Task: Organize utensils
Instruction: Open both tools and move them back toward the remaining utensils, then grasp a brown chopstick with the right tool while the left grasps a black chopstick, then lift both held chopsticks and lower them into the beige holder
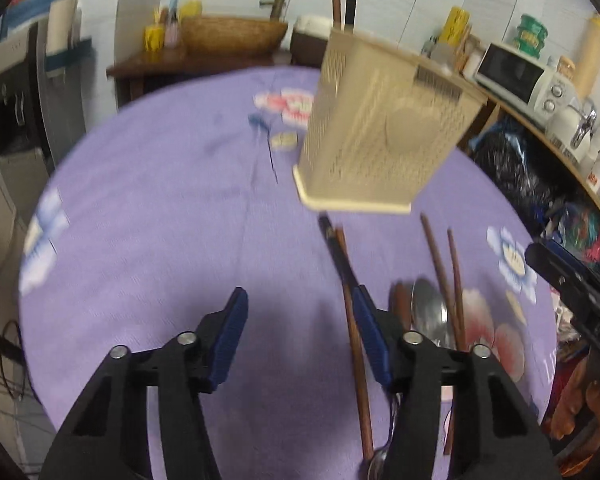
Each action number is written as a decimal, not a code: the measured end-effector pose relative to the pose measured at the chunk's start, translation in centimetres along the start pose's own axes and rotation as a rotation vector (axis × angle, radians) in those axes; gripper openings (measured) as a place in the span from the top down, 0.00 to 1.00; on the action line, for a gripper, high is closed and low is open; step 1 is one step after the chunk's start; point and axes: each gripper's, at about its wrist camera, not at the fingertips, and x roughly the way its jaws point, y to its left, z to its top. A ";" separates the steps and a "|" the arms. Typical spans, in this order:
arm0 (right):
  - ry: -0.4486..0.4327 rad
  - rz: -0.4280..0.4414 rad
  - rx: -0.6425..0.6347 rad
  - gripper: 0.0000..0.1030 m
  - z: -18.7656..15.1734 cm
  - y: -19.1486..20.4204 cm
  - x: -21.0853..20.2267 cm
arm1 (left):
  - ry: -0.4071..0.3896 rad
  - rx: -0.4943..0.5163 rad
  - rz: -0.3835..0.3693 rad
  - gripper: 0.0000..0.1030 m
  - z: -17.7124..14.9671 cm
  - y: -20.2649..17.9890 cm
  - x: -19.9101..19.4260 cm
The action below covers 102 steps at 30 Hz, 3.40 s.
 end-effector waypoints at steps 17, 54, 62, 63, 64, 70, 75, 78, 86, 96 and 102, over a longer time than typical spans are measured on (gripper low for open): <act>0.088 0.036 0.018 0.33 -5.0 -0.1 0.3 | 0.088 -0.010 0.025 0.56 3.4 -0.5 4.4; 0.244 0.123 0.044 0.61 -0.2 0.0 6.7 | 0.094 -0.027 0.029 0.87 4.1 0.1 5.6; 0.343 0.041 0.042 0.76 2.3 1.6 12.8 | 0.084 -0.021 0.035 0.87 3.8 -0.2 5.5; 0.342 0.023 0.034 0.76 2.5 1.7 13.0 | 0.084 -0.019 0.035 0.87 3.8 -0.1 5.5; 0.344 0.007 0.030 0.76 2.7 1.8 13.2 | 0.083 -0.018 0.035 0.87 3.8 -0.2 5.5; 0.342 -0.059 -0.001 0.88 2.8 2.6 13.8 | 0.077 -0.004 0.046 0.87 3.6 -0.3 5.3; 0.335 -0.050 -0.006 0.92 2.7 2.8 13.6 | 0.071 0.019 0.067 0.87 3.4 -0.9 5.4; 0.330 -0.010 0.036 0.92 2.9 2.0 13.6 | 0.073 0.018 0.064 0.87 3.5 -0.9 5.3; 0.248 0.164 0.142 0.92 3.7 0.1 10.1 | 0.033 -0.008 -0.008 0.89 3.7 -0.6 3.4; 0.067 0.327 0.184 0.92 4.8 -4.8 -0.4 | -0.158 0.049 -0.102 0.91 4.3 -0.7 -6.0; -0.018 0.339 0.182 0.92 5.1 -7.4 -5.6 | -0.237 0.071 -0.118 0.92 4.7 -0.4 -9.7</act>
